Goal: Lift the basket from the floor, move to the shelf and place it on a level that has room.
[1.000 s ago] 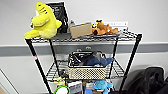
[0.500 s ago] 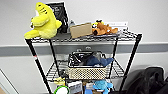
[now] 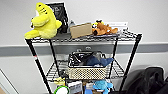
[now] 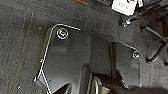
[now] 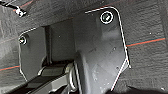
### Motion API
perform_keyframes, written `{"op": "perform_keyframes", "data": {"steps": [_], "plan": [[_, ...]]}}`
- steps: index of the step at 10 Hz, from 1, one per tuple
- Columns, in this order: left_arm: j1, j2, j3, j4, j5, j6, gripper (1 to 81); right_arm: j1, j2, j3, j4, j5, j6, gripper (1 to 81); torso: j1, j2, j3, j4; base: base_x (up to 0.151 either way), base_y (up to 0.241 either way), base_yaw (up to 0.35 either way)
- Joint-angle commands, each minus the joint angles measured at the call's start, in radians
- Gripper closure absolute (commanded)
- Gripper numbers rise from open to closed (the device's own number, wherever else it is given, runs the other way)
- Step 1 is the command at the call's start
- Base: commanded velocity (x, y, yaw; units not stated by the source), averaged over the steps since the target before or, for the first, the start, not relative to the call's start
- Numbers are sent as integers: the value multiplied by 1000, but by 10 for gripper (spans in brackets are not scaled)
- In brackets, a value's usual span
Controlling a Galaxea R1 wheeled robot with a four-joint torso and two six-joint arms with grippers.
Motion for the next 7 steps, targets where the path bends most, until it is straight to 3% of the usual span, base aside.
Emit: {"op": "perform_keyframes", "data": {"steps": [1,7], "plan": [[-21,73,-131,33,56,9,10,3,148,-226,-64,-38,-2,10,0,0,0,0,0,0,0],[-3,194,-358,63,55,9,10,-30,183,-283,-73,-29,0,10,0,0,0,0,0,0,0]]}}
